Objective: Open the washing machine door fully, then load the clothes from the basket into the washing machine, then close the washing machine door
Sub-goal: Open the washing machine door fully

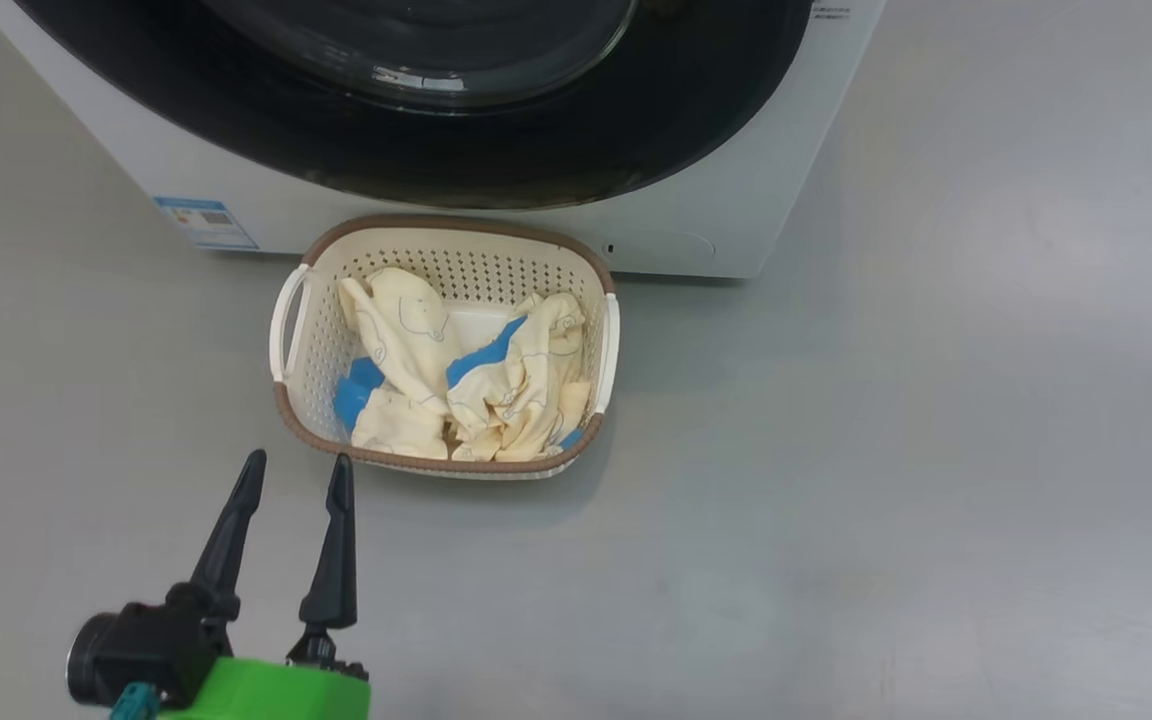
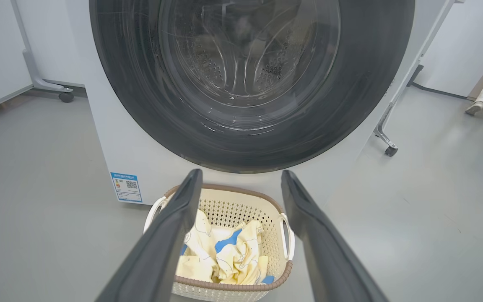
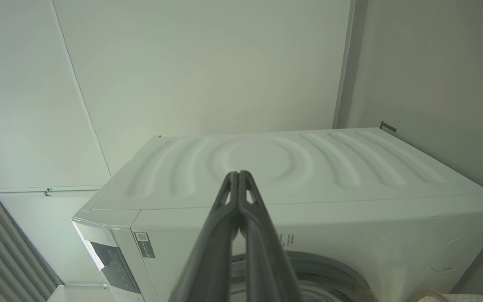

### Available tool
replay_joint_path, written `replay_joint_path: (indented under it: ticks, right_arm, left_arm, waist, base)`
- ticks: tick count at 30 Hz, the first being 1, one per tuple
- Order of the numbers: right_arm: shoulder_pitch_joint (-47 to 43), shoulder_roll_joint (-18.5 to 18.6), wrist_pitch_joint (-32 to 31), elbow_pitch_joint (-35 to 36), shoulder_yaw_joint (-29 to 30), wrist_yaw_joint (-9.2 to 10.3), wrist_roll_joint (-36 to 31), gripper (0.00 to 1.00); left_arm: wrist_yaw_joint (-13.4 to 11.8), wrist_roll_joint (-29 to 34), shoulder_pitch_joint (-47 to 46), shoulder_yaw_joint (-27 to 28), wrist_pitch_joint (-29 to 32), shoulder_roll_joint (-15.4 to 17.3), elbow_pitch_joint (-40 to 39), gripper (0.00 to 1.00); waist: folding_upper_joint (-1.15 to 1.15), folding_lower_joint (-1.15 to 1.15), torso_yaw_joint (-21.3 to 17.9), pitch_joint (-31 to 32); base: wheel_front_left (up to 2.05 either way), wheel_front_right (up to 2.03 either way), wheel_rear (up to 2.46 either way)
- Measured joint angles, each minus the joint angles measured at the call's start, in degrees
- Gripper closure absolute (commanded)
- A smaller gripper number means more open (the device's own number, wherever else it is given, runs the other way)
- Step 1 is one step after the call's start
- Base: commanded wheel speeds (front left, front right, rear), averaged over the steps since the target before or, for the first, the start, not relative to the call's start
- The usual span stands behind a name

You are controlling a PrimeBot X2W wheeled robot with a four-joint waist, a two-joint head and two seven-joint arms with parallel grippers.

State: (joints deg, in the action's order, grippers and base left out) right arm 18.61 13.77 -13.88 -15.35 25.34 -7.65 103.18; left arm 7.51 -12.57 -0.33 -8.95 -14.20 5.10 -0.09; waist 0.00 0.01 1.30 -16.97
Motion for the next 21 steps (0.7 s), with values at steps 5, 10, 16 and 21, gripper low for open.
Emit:
replay_joint_path:
  ticks: [5, 10, 16, 21]
  right_arm:
    - [5.09, 1.79, -7.43, -3.85, 1.25, 0.0, -2.46, 1.0]
    - [10.53, 2.21, -11.79, -5.41, 0.87, 0.0, -5.25, 1.0]
    - [16.4, 2.11, -15.78, -5.39, -1.08, 0.0, -7.76, 1.0]
    - [19.77, 2.11, -17.75, -5.39, -1.75, 0.0, -9.45, 1.0]
  left_arm:
    - [0.0, 0.01, -0.63, -0.32, 0.0, 0.59, -0.71, 0.0]
    - [0.0, 0.03, -1.02, -0.43, 0.0, 0.71, -1.23, 0.0]
    - [0.0, 0.03, -2.14, -1.1, -0.24, 0.58, -1.32, 0.0]
    - [0.0, 0.04, -2.2, -1.16, -0.24, -0.11, -1.33, 0.0]
  waist:
    - [0.0, 0.0, 1.74, -2.4]
    - [0.0, 0.01, 3.63, -4.76]
    - [0.0, 0.0, 6.37, -6.19]
    - [0.0, 0.0, 8.56, -6.68]
  base:
    - [0.0, 0.0, 0.0]
    - [0.0, 0.0, 0.0]
    - [0.0, 0.0, 0.0]
    - [0.0, 0.0, 0.0]
